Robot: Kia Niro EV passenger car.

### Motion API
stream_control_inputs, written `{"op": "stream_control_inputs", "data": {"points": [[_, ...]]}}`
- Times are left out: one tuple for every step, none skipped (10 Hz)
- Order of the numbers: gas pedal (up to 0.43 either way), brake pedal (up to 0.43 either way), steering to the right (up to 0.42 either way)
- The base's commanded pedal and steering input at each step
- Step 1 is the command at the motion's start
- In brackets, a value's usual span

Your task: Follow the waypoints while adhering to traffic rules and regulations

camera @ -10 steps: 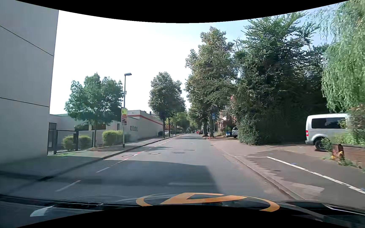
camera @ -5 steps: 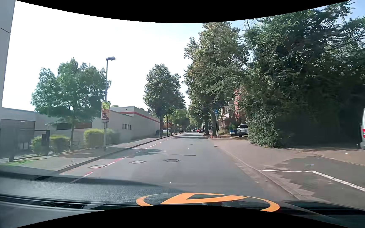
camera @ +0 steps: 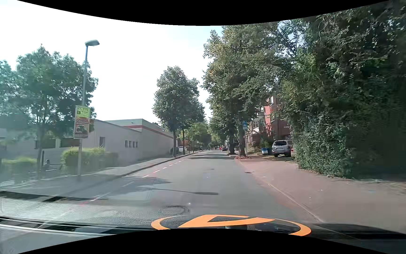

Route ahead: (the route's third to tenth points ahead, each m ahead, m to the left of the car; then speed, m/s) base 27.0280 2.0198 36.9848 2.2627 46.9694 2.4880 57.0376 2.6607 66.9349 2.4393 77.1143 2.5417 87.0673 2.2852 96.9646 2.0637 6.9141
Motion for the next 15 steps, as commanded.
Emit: {"op": "stream_control_inputs", "data": {"points": [[0.110,0.000,-0.003],[0.110,0.000,-0.004],[0.110,0.000,-0.004],[0.098,0.000,-0.004],[0.098,0.000,-0.005],[0.098,0.000,-0.006],[0.098,0.000,-0.008],[0.098,0.000,-0.008],[0.098,0.000,-0.008],[0.098,0.000,-0.008],[0.098,0.000,-0.006],[0.098,0.000,-0.004],[0.098,0.000,-0.003],[0.098,0.000,-0.002],[0.098,0.000,-0.002]]}}
